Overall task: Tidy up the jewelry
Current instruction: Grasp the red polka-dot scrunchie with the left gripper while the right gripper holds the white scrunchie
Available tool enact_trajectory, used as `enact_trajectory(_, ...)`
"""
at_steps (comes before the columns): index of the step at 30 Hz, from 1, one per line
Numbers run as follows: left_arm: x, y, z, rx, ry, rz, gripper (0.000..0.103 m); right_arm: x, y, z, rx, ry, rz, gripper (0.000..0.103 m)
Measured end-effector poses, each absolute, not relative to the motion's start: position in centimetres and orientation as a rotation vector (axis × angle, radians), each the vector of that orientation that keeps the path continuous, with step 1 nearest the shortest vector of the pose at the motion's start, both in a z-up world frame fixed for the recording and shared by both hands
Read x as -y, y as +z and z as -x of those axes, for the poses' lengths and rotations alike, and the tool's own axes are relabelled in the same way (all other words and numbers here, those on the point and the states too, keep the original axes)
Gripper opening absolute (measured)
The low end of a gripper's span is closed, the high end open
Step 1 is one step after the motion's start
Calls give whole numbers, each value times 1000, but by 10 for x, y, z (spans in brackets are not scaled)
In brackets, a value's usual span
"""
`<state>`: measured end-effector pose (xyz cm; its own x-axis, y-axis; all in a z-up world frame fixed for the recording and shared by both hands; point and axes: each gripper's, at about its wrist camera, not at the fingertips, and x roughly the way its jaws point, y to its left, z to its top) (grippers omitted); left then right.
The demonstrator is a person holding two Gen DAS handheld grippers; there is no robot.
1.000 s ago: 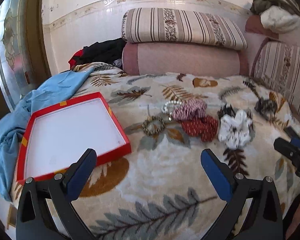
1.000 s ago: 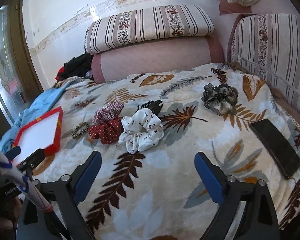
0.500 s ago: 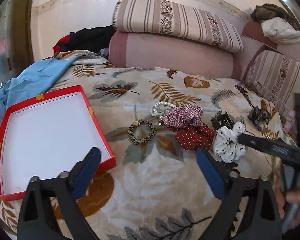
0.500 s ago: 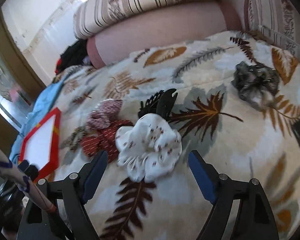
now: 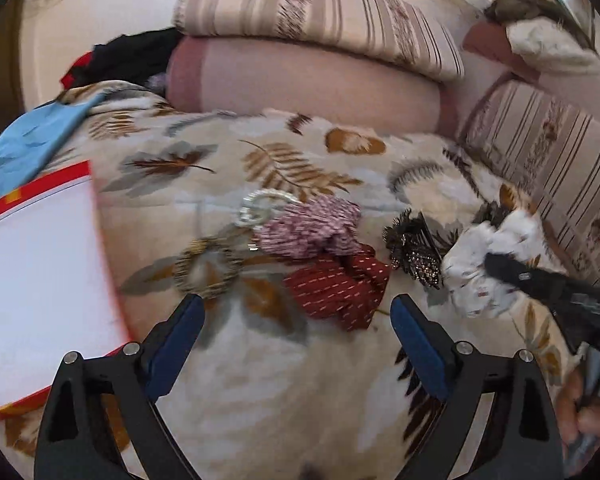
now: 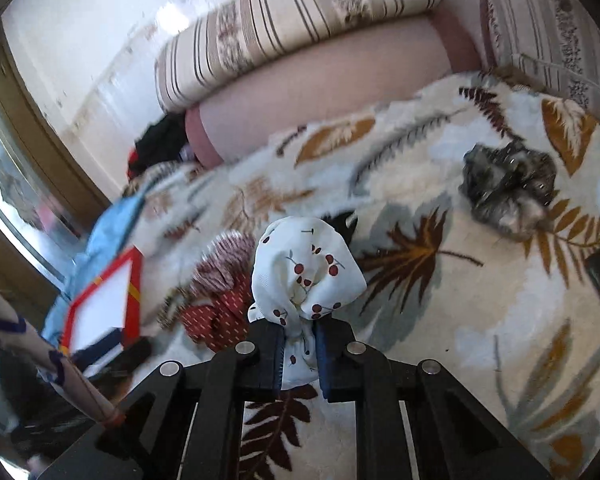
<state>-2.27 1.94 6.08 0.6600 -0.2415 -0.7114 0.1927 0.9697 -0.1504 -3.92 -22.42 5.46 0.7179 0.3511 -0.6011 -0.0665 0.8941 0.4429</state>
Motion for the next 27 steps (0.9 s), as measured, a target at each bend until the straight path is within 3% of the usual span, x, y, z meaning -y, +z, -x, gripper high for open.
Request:
enact_trajectory(7,22,31,-15,-877,-223,-20,94,223,68,45,-680,247,-392,15)
enact_trajectory(8,24,26,-17,-888,-217,-23,85,222,69,44,-676,250,-388,15)
enact_trajectory(9,25,21,-21,-904,-220,-25,62,222,68,44,-673,250,-384,15)
enact_trajectory(10,25,15,-24,-932,-240,-15,50,222,68,44,-671,251,-381,15)
enact_trajectory(14,20,17,-22,-910,-272,14,23,222,66,40,-672,259,-379,15)
enact_trajectory(27,1,81,17,-682,-334,22,20,220,66,38,-651,290,-368,15)
